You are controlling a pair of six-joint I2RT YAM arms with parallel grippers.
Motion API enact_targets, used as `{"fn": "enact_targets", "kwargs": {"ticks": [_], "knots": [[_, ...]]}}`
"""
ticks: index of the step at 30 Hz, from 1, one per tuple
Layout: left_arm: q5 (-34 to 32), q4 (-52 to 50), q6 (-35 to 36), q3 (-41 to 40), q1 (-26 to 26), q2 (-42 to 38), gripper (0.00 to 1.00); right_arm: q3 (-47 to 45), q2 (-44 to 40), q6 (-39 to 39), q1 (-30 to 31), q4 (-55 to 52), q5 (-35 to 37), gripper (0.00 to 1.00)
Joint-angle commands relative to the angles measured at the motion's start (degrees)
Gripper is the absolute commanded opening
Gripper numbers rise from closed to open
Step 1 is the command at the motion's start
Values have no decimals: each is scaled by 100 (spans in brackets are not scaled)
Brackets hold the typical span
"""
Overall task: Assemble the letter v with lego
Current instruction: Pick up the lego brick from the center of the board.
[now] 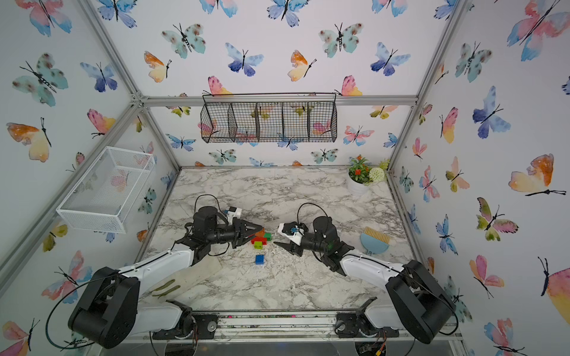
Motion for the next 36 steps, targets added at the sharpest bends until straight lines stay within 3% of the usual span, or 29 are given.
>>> {"fn": "enact_targets", "kwargs": {"ticks": [1, 7, 14, 22, 36], "knots": [[-31, 502, -744, -169, 5, 102, 23, 2, -38, -641, 189, 627, 598, 60], [-180, 908, -1241, -372, 4, 172, 24, 326, 340, -1599, 657, 242, 1181, 60], [-255, 1037, -1375, -423, -2, 261, 24, 497, 629, -2073, 852, 58, 1383, 59], [-309, 1048, -1389, -348, -146, 331, 25, 419, 829, -2068, 892, 522, 1641, 55], [-341, 1188, -1450, -318, -248, 498, 25, 694, 1203, -2490, 1146, 294, 2035, 47]]}}
